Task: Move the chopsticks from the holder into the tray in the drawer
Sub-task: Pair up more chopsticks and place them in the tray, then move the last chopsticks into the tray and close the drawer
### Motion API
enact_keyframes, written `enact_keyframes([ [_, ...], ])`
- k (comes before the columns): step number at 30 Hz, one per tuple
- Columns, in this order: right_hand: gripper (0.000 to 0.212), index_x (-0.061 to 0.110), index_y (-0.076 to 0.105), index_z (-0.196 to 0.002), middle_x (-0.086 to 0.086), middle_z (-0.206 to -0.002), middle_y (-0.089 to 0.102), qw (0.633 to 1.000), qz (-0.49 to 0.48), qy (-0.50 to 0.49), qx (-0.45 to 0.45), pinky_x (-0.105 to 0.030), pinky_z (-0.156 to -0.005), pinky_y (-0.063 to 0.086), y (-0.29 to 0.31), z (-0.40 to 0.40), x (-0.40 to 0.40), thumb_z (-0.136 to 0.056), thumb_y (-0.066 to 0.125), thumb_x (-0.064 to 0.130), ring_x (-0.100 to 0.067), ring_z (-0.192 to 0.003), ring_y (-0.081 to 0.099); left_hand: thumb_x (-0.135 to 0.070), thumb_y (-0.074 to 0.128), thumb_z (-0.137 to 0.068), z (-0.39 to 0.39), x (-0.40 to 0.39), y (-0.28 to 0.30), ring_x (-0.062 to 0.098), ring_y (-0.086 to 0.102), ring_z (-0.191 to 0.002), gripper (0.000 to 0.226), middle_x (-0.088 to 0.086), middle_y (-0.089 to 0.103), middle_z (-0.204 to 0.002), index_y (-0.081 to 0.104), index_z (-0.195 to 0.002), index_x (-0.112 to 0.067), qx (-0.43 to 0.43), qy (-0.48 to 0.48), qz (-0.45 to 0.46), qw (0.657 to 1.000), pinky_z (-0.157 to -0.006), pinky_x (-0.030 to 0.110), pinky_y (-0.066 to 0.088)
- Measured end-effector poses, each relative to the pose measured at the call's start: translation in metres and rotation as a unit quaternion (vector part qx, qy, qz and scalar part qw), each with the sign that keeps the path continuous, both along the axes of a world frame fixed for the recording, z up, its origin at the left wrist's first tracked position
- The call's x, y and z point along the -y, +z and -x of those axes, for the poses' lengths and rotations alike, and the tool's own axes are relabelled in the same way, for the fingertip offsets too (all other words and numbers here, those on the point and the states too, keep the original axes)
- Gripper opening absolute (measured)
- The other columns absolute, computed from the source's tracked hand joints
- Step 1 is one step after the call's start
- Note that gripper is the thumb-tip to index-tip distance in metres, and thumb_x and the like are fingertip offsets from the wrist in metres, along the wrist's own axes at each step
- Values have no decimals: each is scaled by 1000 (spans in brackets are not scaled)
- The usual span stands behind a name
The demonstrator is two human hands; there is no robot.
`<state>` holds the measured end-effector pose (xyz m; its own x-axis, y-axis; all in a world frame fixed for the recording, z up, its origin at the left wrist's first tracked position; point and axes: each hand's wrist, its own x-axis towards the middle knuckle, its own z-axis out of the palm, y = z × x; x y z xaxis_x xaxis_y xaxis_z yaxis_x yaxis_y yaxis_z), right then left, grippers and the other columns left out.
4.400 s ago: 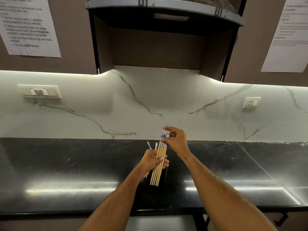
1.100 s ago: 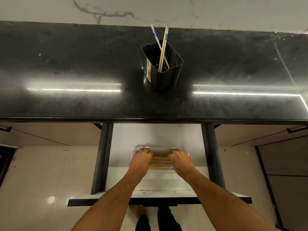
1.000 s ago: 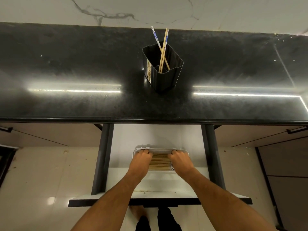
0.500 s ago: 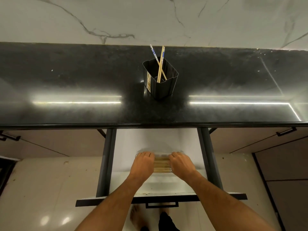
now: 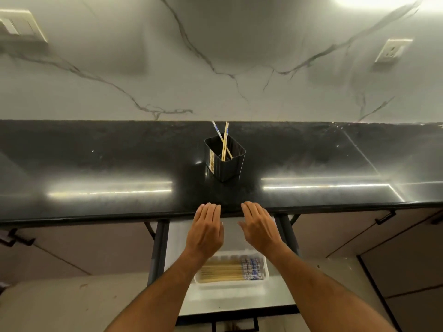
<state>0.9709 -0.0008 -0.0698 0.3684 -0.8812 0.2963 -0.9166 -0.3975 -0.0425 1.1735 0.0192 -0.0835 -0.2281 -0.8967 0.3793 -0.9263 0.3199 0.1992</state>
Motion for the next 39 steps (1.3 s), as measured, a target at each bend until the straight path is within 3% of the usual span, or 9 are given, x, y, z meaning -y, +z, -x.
enact_keyframes([
  [6, 56, 7, 53, -139, -12, -138, 60, 998, 51, -26, 3, -38, -106, 49, 65, -19, 39, -96, 61, 42, -27, -127, 58, -35, 38, -102, -8, 46, 65, 26, 48, -139, 53, 13, 55, -146, 49, -146, -7, 10, 31, 18, 999, -122, 44, 31],
  [13, 56, 6, 52, -138, -10, -133, 60, 997, 77, -12, 17, -36, -101, 52, 117, -32, 103, -94, 64, 39, -24, -121, 58, -35, 40, -100, -8, 112, 112, 26, 45, -141, 54, 11, 53, -146, 46, -146, -7, 8, 48, 46, 998, -123, 44, 28],
  [18, 52, 6, 53, -133, -10, -128, 62, 996, 82, 1, 37, -37, -98, 54, 137, -37, 158, -93, 68, 36, -25, -116, 61, -31, 41, -99, -1, 164, 129, 26, 48, -137, 49, 11, 56, -141, 50, -140, -6, -13, 65, 45, 997, -123, 45, 29],
  [25, 49, 3, 57, -130, -13, -125, 64, 995, 67, 1, 70, -38, -94, 55, 131, -43, 236, -98, 53, 39, -27, -112, 63, -32, 30, -100, 9, 237, 117, 24, 58, -122, 46, 8, 64, -126, 57, -129, -8, -40, 87, 38, 995, -121, 43, 33],
  [30, 53, 1, 52, -137, -16, -130, 63, 991, 6, -20, 134, -38, -99, 54, 109, -51, 282, -96, 65, 33, -31, -115, 63, -39, 31, -98, 13, 280, 100, 24, 59, -122, 52, 8, 64, -126, 56, -130, -7, -43, 98, 10, 994, -120, 44, 35],
  [35, 61, 5, 35, -152, -12, -145, 51, 967, -99, -60, 228, -35, -112, 40, 97, -62, 313, -101, 57, 30, -27, -133, 50, -36, 33, -100, 13, 308, 94, 19, 61, -116, 46, 3, 65, -118, 57, -129, -8, -89, 120, 13, 989, -120, 39, 34],
  [39, 60, 8, 30, -155, -12, -140, 58, 936, -166, -85, 298, -34, -107, 44, 97, -74, 327, -102, 55, 23, -27, -129, 56, -29, 32, -98, 13, 319, 90, 17, 62, -116, 46, 2, 66, -120, 57, -131, -7, -131, 118, 9, 984, -119, 34, 34],
])
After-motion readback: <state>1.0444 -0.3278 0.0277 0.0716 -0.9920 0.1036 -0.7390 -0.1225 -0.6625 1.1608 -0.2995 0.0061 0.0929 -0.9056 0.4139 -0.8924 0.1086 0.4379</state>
